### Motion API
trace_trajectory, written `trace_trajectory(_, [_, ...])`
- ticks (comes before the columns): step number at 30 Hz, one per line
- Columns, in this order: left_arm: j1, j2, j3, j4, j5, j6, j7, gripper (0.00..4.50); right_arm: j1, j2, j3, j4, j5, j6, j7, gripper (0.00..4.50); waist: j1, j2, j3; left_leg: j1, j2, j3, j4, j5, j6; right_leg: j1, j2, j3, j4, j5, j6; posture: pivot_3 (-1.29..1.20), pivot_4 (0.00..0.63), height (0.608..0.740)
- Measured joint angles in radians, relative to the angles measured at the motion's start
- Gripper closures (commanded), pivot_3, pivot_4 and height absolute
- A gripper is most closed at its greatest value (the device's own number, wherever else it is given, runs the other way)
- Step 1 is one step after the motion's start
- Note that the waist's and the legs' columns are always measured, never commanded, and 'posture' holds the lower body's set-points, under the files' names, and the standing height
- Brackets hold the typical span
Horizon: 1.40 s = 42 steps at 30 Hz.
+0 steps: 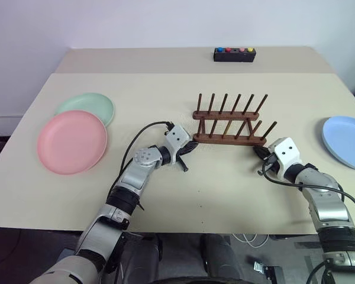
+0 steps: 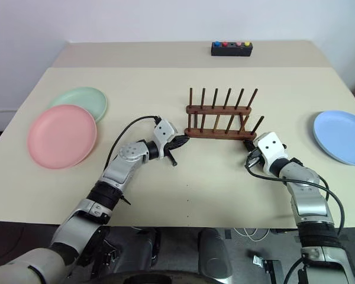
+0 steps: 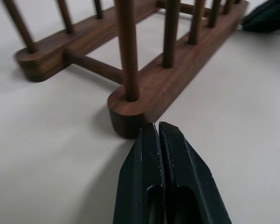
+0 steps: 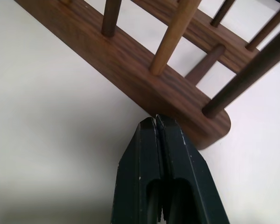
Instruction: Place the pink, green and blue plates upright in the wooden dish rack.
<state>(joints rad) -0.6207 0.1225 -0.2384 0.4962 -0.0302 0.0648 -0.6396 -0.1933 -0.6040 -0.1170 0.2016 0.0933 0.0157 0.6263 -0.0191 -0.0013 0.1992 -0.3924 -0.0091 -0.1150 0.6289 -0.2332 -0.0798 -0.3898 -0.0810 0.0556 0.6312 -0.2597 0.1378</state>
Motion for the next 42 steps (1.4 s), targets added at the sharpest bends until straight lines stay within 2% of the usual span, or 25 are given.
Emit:
trace_trajectory(10, [-0.018, 0.002, 0.029, 0.053, 0.0, -0.047, 0.053, 4.43, 0.028, -0.006, -0.005, -0.028, 0.011, 0.007, 0.01, 4.49, 0.002, 0.0, 0.0, 0.0, 0.0, 0.0, 0.0, 0.0, 0.0, 0.0, 0.0, 0.0, 0.0, 0.0, 0.0, 0.0, 0.15, 0.734])
trace_trajectory(14, [0.016, 0.027, 0.047, 0.009, -0.005, -0.046, 0.044, 4.43, 0.099, -0.061, -0.072, -0.144, 0.084, 0.138, 0.04, 4.49, 0.002, 0.0, 0.0, -0.001, 0.0, 0.0, 0.0, 0.0, 0.0, 0.0, 0.0, 0.0, 0.0, 0.0, 0.0, 0.0, 0.15, 0.734])
trace_trajectory(17, [0.059, 0.056, 0.052, -0.055, -0.018, -0.024, 0.005, 4.43, 0.135, -0.101, -0.143, -0.204, 0.133, 0.156, 0.073, 4.49, -0.001, 0.0, 0.0, 0.0, 0.0, 0.0, -0.001, 0.0, 0.0, 0.0, 0.0, 0.0, 0.0, 0.0, 0.0, 0.0, 0.15, 0.734])
trace_trajectory(20, [0.144, 0.118, 0.057, -0.185, -0.067, 0.032, -0.083, 4.44, 0.149, -0.183, -0.22, -0.215, 0.163, 0.211, 0.091, 3.59, -0.001, 0.0, 0.0, 0.0, 0.0, 0.0, -0.001, 0.0, 0.0, 0.0, 0.0, 0.0, 0.0, 0.0, 0.0, 0.0, 0.15, 0.734])
trace_trajectory(23, [0.202, 0.165, 0.064, -0.274, -0.12, 0.092, -0.158, 4.44, 0.142, -0.229, -0.289, -0.185, 0.163, 0.261, 0.069, 2.14, 0.003, 0.0, 0.0, 0.0, 0.0, 0.0, 0.0, 0.0, 0.0, 0.0, 0.0, 0.0, 0.0, 0.0, -0.001, 0.0, 0.15, 0.734])
trace_trajectory(27, [0.23, 0.19, 0.059, -0.373, -0.14, 0.134, -0.192, 4.44, 0.135, -0.228, -0.276, -0.196, 0.167, 0.261, 0.09, 0.04, 0.003, 0.0, 0.0, -0.001, 0.0, 0.0, 0.0, 0.0, 0.0, 0.0, 0.0, 0.0, 0.0, -0.001, -0.003, 0.0, 0.15, 0.734])
trace_trajectory(31, [0.248, 0.202, 0.105, -0.476, -0.188, 0.19, -0.167, 4.44, 0.155, -0.219, -0.234, -0.303, 0.207, 0.24, 0.162, 0.04, -0.001, 0.0, 0.0, -0.001, 0.001, 0.0, -0.001, 0.0, 0.0, -0.001, 0.0, 0.0, 0.0, 0.0, 0.0, 0.0, 0.15, 0.734])
trace_trajectory(35, [0.272, 0.263, 0.26, -0.591, -0.285, 0.287, -0.109, 3.24, 0.219, -0.22, -0.183, -0.441, 0.263, 0.24, 0.259, 0.0, -0.001, 0.0, 0.0, 0.0, 0.001, 0.0, -0.001, 0.0, 0.0, 0.0, 0.0, 0.0, 0.0, 0.0, 0.0, 0.0, 0.15, 0.734])
trace_trajectory(40, [0.362, 0.354, 0.519, -0.674, -0.354, 0.352, 0.013, 0.61, 0.208, -0.209, -0.066, -0.563, 0.314, 0.267, 0.333, 0.0, -0.004, -0.002, 0.001, 0.0, 0.002, 0.0, -0.001, 0.0, 0.0, -0.001, 0.0, 0.0, 0.0, -0.001, -0.002, 0.0, 0.15, 0.734])
trace_trajectory(41, [0.372, 0.367, 0.577, -0.674, -0.353, 0.353, 0.056, 0.17, 0.174, -0.197, -0.032, -0.576, 0.317, 0.269, 0.339, 0.0, -0.005, -0.003, 0.002, 0.0, 0.002, 0.0, 0.0, 0.0, 0.0, -0.001, 0.001, 0.0, 0.0, -0.001, -0.003, 0.0, 0.15, 0.734])
trace_trajectory(42, [0.377, 0.378, 0.623, -0.673, -0.347, 0.353, 0.102, 0.05, 0.147, -0.191, -0.004, -0.588, 0.318, 0.27, 0.343, 0.0, -0.002, -0.003, 0.002, 0.0, 0.002, 0.0, 0.0, 0.0, 0.0, 0.0, 0.0, 0.0, 0.0, -0.001, -0.003, 0.0, 0.15, 0.734])
